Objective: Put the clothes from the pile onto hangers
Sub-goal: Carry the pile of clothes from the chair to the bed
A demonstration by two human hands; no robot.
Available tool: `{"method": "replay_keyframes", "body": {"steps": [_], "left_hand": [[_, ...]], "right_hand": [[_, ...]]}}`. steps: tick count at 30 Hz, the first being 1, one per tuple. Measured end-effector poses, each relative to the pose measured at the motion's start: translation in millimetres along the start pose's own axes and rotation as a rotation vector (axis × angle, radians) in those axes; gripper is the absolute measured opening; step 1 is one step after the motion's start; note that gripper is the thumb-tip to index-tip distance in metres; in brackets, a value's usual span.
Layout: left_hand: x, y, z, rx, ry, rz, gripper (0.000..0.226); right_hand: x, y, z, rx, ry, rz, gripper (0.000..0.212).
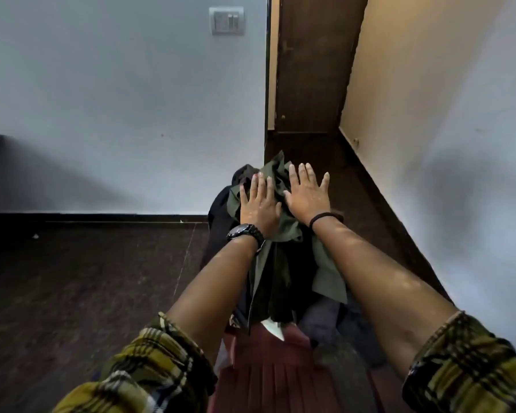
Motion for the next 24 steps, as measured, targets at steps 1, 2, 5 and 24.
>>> {"method": "replay_keyframes", "body": {"steps": [1, 2, 5, 24], "left_hand": [[1, 6, 6, 0.027, -0.019, -0.025, 0.067], [3, 13, 9, 0.053, -0.029, -0.015, 0.067], [10, 42, 26, 0.113, -0.058, 0.009, 0.064], [67, -3, 7, -0.432, -0.549, 0.679, 0.09]], "right_hand": [[3, 6, 7, 0.044, 0.018, 0.022, 0.064], [4, 13, 11, 0.083, 0.017, 0.021, 0.064], [7, 50, 29, 0.174, 0.013, -0.033, 0.062], [-46, 95, 27, -0.171, 0.581, -0.815, 0.058]]}}
Point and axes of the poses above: each hand's wrist, its own z-axis away from the middle knuckle, its own y-axis out of the palm, x = y × z, the point moved 2 cm from there along -z, towards the middle knuckle, and after that the axes turned 3 degrees about z, right-handed, at the moved point
